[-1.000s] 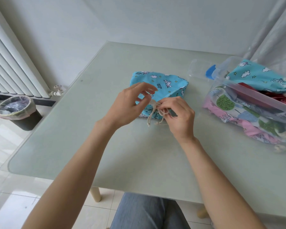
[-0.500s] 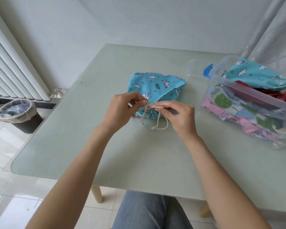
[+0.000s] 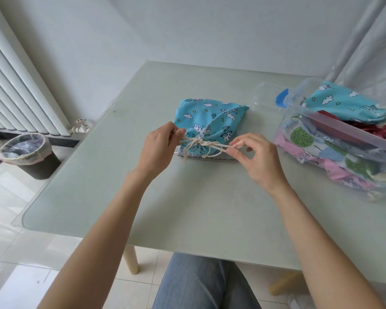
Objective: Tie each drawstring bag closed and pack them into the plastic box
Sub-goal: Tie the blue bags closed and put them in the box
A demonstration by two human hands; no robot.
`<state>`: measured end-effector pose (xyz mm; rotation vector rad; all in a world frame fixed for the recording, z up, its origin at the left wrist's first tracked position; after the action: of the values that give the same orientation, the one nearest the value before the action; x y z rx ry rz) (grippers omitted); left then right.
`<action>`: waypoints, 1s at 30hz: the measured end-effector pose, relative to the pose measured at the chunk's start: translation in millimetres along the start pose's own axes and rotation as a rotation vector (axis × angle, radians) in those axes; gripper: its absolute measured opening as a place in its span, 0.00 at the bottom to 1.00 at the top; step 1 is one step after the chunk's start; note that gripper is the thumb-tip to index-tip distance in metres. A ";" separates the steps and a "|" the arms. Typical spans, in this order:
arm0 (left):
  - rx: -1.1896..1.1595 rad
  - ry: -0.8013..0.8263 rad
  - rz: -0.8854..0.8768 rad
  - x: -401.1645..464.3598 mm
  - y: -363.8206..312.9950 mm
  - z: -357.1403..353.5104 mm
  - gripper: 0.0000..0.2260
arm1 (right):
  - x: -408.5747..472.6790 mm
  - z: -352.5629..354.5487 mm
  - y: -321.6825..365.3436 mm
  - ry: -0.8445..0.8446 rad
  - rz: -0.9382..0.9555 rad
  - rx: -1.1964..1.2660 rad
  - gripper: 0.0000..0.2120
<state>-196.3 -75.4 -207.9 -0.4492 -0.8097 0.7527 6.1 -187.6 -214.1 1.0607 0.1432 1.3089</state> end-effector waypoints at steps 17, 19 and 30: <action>-0.147 0.227 -0.202 -13.7 -20.1 17.2 0.09 | -15.0 52.2 -3.1 0.350 -0.192 -0.011 0.22; -0.173 0.112 -0.211 -9.3 -17.1 28.2 0.12 | -14.8 52.6 2.4 0.311 -0.183 0.020 0.26; -0.156 0.181 0.039 49.3 34.8 -10.7 0.12 | 10.2 -12.2 11.6 0.320 0.101 -0.463 0.18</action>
<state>-180.2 -16.5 -212.5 -0.6654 -0.6939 0.6769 -6.6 -173.7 -208.0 0.4683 0.0220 1.5064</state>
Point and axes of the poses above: each hand's wrist, its own x-axis towards the middle knuckle, its own z-axis out of the back of the hand, y = z × x, the point moved 1 cm from there along x, towards the middle knuckle, and after that the axes turned 9 degrees about -z, right-handed, at the moved point
